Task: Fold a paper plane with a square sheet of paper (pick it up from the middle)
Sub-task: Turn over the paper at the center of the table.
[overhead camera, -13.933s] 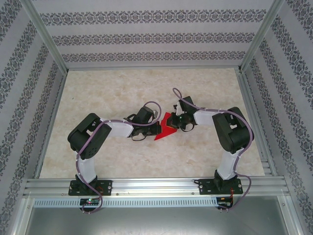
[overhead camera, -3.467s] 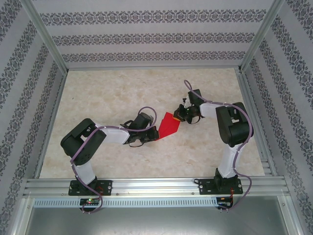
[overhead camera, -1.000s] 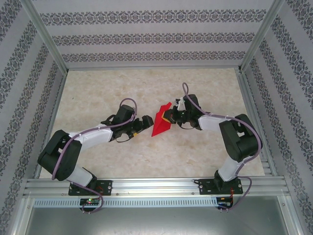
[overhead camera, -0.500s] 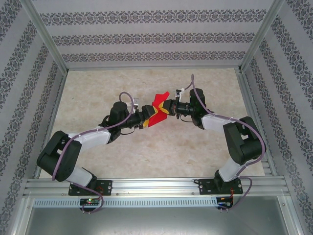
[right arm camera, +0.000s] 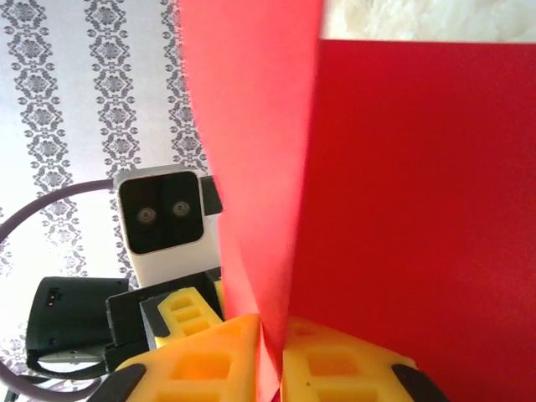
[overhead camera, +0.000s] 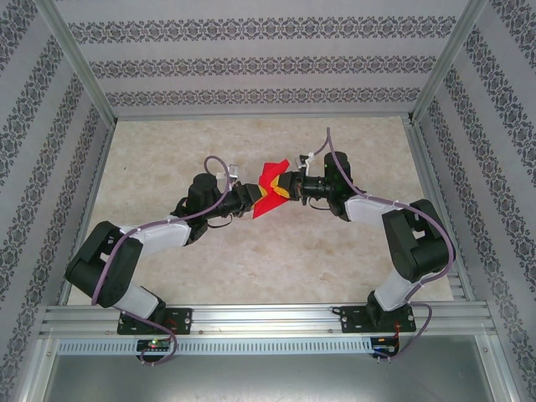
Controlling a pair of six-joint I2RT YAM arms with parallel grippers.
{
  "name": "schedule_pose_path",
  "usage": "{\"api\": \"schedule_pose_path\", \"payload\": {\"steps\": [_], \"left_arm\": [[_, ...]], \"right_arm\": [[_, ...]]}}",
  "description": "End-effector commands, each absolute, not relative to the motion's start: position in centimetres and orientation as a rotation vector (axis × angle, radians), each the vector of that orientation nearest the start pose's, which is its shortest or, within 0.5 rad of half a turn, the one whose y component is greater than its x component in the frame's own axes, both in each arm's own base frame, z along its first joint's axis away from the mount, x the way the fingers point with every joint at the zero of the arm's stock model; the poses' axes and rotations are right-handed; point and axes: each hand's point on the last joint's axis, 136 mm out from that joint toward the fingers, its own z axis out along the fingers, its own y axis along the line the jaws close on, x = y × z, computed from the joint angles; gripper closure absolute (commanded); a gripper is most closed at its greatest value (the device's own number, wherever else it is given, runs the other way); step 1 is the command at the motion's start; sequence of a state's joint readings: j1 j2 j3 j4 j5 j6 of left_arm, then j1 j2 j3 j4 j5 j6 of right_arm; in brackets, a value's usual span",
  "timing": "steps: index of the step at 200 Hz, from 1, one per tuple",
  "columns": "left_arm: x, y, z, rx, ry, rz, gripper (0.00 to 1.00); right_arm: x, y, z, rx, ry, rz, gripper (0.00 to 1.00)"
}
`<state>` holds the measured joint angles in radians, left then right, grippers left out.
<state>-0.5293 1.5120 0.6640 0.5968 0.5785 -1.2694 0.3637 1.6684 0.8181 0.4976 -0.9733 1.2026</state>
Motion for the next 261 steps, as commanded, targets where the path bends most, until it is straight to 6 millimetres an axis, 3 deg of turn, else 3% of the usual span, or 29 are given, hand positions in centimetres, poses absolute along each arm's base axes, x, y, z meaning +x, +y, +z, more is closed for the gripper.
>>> {"api": "schedule_pose_path", "payload": {"steps": [1,33,71,104,141,169,192,233,261], "left_arm": [[32.3,-28.8,19.1,-0.273,2.137,-1.625,0.92],[32.0,-27.3,18.3,-0.216,2.245,-1.399,0.93],[31.5,-22.9,16.7,-0.139,2.452,-0.869,0.93],[31.2,-17.9,16.0,-0.072,2.59,-0.207,0.93],[31.6,-16.1,16.2,0.032,2.59,0.355,0.93],[32.4,-16.8,15.9,0.106,2.548,0.635,0.93],[33.1,-19.3,14.3,0.169,2.559,0.701,0.91],[33.4,-25.6,8.6,0.218,2.721,0.477,0.84],[33.5,-28.8,6.7,0.221,2.793,0.275,0.72]], "right_arm": [[33.6,27.2,18.4,0.092,2.291,1.806,0.75],[34.4,23.6,17.5,0.158,2.376,1.521,0.48],[34.5,19.1,16.7,0.2,2.444,1.122,0.29],[34.4,16.6,16.0,0.248,2.455,0.91,0.19],[34.2,14.8,14.9,0.305,2.476,0.782,0.16],[33.9,14.1,13.9,0.343,2.494,0.737,0.16],[33.7,13.1,13.0,0.4,2.503,0.708,0.16],[33.1,11.5,11.8,0.493,2.504,0.693,0.16],[32.6,10.7,11.6,0.523,2.502,0.682,0.16]]}}
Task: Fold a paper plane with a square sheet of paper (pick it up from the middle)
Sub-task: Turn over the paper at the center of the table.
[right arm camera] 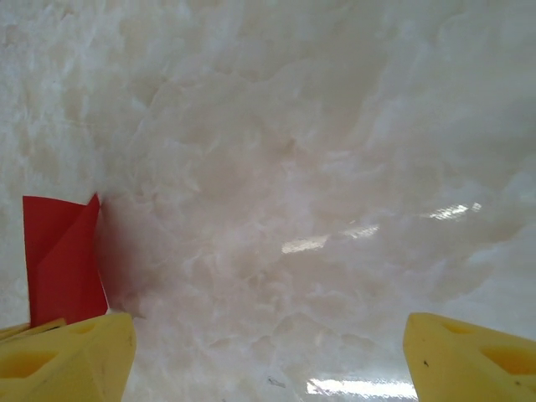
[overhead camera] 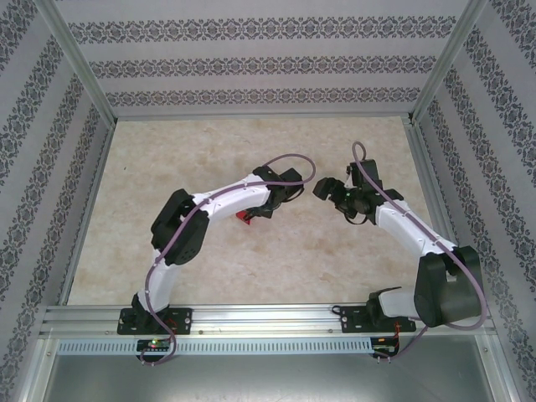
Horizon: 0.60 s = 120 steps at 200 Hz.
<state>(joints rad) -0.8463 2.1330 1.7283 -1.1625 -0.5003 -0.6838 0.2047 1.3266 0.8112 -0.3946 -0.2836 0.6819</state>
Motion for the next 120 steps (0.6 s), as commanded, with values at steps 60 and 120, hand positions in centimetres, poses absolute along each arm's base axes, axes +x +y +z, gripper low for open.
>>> {"api": "schedule_pose_path", "payload": {"steps": [60,120], "left_arm": [[33.9,-31.3,8.9,0.119,2.819,-0.234,0.5],[34.8,-25.1,12.0,-0.197,2.705,-0.511,0.29]], "right_arm": [[32.4,11.0,10.7,0.521,2.522,0.707,0.19],[31.8,19.8,10.0,0.259,2.6,0.744,0.26]]}}
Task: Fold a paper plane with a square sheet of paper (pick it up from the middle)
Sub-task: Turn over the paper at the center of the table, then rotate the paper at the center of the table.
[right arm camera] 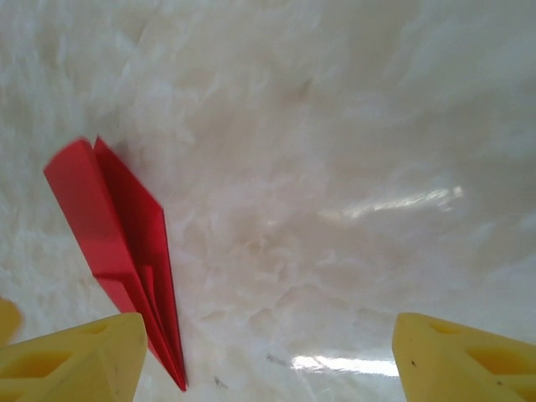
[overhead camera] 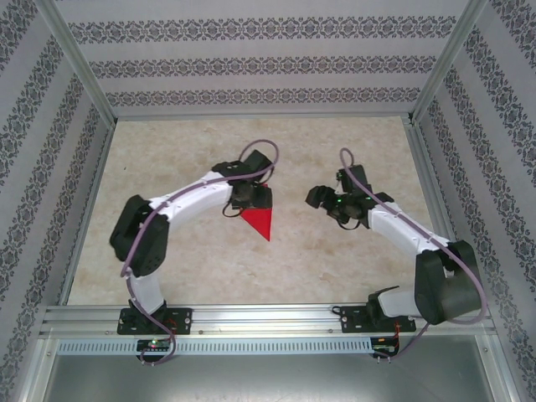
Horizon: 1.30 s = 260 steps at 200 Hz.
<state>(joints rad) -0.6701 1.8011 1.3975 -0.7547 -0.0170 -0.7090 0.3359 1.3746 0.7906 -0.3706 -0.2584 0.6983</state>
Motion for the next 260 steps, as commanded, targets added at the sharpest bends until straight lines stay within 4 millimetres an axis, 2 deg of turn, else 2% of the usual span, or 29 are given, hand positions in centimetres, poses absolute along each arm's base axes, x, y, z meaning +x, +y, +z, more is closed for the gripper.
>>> {"api": "schedule_pose_path", "payload": {"steps": [1,34,53,74,94,110,141,180,193,206,228,243,260], "left_arm": [[34.8,-24.9,12.0,-0.207,2.705,-0.511,0.29],[34.1,-19.3,10.8,-0.428,2.678,-0.467,0.23],[33.3,-17.1,10.2,-0.512,2.667,-0.446,0.2],[32.6,-15.7,9.5,-0.571,2.662,-0.442,0.18],[32.3,-15.1,9.1,-0.592,2.662,-0.448,0.18],[32.1,-15.0,8.8,-0.593,2.672,-0.446,0.17],[32.2,-15.0,8.8,-0.59,2.674,-0.451,0.17],[32.1,-15.0,8.6,-0.594,2.678,-0.453,0.17],[32.1,-15.1,8.6,-0.592,2.679,-0.459,0.16],[32.1,-15.1,8.6,-0.589,2.68,-0.465,0.16],[32.0,-15.3,8.5,-0.585,2.687,-0.476,0.16],[31.9,-15.4,8.5,-0.581,2.691,-0.487,0.16],[31.8,-15.6,8.4,-0.586,2.692,-0.502,0.16]], "right_arm": [[31.8,20.0,10.0,0.252,2.602,0.743,0.26],[31.0,27.3,9.4,0.066,2.66,0.773,0.43],[30.7,30.5,8.7,-0.002,2.685,0.796,0.49],[30.7,33.0,7.8,-0.047,2.714,0.812,0.51],[31.2,34.2,7.0,-0.064,2.729,0.815,0.52],[31.8,34.4,5.9,-0.075,2.749,0.778,0.52],[32.6,33.2,3.5,-0.078,2.802,0.664,0.53],[32.2,31.7,1.0,-0.152,2.875,0.592,0.55],[31.7,31.2,0.4,-0.241,2.9,0.581,0.58],[30.7,30.7,0.2,-0.406,2.914,0.595,0.59],[28.9,28.7,-0.3,-0.66,2.941,0.569,0.6],[28.0,27.5,0.1,-0.779,2.94,0.584,0.6],[28.2,27.0,2.0,-0.862,2.871,0.579,0.61]]}}
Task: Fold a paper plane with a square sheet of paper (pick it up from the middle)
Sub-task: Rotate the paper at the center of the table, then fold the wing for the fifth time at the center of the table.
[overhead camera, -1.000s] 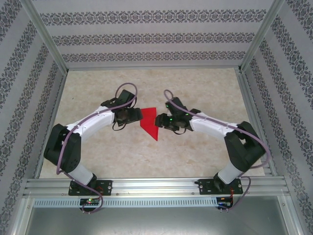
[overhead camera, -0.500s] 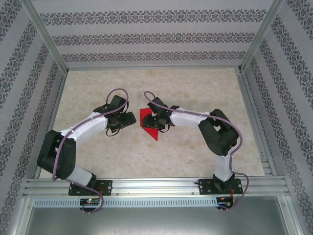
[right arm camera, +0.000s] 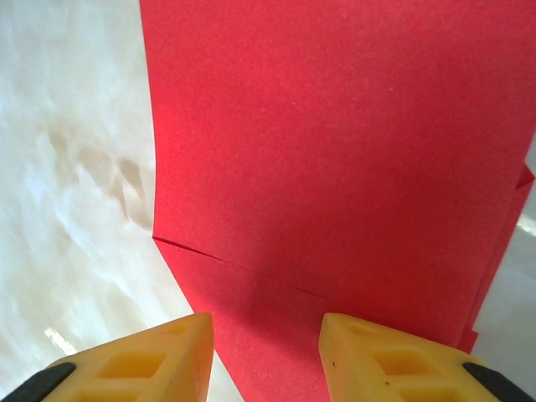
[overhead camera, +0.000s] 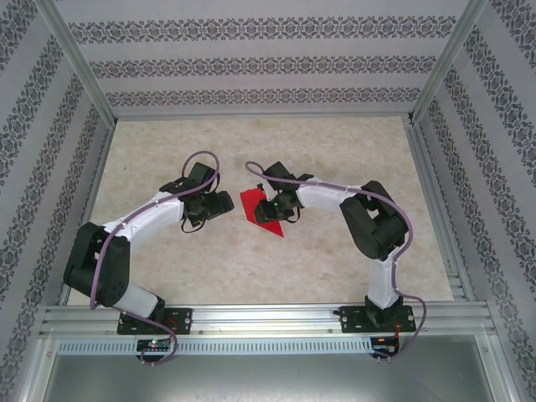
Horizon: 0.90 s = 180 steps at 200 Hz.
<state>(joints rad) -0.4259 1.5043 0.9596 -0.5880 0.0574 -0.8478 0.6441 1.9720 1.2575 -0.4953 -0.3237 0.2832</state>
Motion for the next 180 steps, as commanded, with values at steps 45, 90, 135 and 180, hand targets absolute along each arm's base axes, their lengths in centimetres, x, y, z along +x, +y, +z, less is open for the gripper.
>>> {"api": "schedule_pose_path", "payload": {"steps": [45,90,135,180], "left_arm": [[31.8,-16.4,8.3,-0.571,2.692,-0.569,0.16],[31.7,-18.0,8.2,-0.552,2.667,-0.702,0.16],[31.6,-20.3,8.1,-0.513,2.65,-0.827,0.16],[31.6,-22.5,7.7,-0.483,2.647,-0.93,0.17]], "right_arm": [[31.2,27.6,8.4,-0.591,2.7,0.62,0.52],[31.4,27.2,8.7,-0.124,2.664,0.66,0.55],[30.9,27.8,6.3,-0.043,2.721,0.7,0.57],[31.7,27.2,4.2,-0.017,2.752,0.697,0.59]]}}
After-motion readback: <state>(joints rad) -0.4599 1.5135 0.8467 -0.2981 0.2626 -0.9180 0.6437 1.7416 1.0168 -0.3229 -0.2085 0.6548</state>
